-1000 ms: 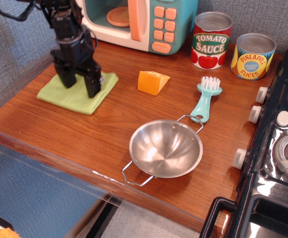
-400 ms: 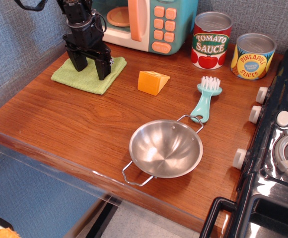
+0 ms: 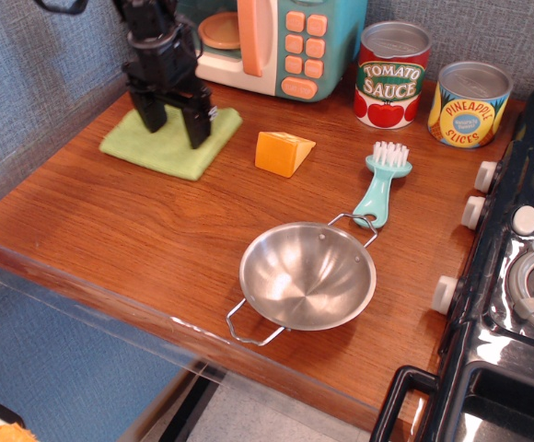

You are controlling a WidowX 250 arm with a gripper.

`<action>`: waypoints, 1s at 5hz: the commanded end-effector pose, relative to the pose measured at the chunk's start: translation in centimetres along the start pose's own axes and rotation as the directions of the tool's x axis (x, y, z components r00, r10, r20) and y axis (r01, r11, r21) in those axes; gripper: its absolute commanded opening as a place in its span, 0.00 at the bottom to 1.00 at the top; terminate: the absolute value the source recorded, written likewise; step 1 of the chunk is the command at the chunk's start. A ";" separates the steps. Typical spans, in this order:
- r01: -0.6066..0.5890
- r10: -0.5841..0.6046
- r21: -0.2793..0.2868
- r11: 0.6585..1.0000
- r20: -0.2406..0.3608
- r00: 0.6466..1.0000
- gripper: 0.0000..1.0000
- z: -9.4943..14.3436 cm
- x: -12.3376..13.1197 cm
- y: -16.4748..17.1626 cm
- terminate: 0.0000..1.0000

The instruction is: Move the green towel to the left of the cheese wedge

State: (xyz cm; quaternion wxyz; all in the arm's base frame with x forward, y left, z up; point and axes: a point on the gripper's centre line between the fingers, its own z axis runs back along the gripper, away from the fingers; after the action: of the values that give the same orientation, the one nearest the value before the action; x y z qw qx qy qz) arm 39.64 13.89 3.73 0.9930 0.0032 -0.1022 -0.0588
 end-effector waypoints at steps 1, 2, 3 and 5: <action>-0.045 0.043 0.021 0.999 0.103 0.994 1.00 9.4 2.2 0.1 0.00; -0.093 0.091 0.027 0.995 0.051 0.995 1.00 9.6 0.5 0.0 0.00; -0.146 0.146 0.022 0.989 -0.012 0.989 1.00 9.5 -2.4 -0.5 0.00; -0.144 0.144 0.015 0.989 -0.031 0.989 1.00 9.3 -3.9 -1.2 0.00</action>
State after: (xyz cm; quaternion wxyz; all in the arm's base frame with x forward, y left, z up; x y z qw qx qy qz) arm 33.61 12.86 9.36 0.9983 -0.0113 -0.0553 0.0138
